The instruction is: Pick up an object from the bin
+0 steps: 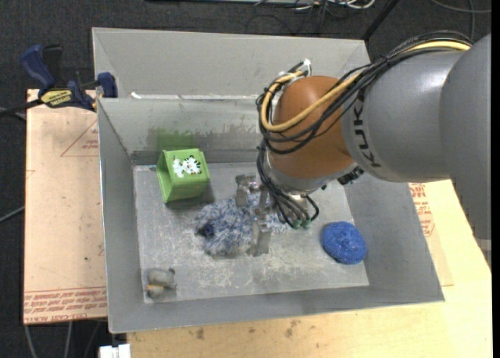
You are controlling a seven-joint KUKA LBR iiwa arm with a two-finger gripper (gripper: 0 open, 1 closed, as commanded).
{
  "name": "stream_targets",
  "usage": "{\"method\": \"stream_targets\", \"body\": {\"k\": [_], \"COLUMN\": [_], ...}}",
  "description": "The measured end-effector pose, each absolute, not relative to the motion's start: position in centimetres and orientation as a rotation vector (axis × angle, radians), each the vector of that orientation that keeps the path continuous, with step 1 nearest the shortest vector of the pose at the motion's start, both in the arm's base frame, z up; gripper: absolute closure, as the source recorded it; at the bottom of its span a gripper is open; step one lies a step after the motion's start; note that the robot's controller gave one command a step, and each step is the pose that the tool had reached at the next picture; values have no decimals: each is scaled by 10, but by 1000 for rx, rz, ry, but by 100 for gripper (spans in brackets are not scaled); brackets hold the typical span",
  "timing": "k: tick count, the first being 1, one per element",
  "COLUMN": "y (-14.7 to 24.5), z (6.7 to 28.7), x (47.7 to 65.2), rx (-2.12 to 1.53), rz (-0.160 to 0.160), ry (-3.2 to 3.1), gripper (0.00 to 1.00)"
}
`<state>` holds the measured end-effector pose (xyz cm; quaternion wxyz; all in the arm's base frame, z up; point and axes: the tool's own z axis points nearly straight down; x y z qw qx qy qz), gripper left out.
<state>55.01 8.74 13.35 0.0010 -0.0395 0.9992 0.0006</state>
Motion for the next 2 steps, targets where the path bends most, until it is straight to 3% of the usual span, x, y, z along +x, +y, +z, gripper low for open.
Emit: {"method": "stream_targets", "body": {"k": [1, 2], "y": [100, 99], "z": [83, 83], "x": [548, 548], "rx": [-104, -103], "rz": [2, 3], "ry": [3137, 3137], "gripper": [100, 100]}}
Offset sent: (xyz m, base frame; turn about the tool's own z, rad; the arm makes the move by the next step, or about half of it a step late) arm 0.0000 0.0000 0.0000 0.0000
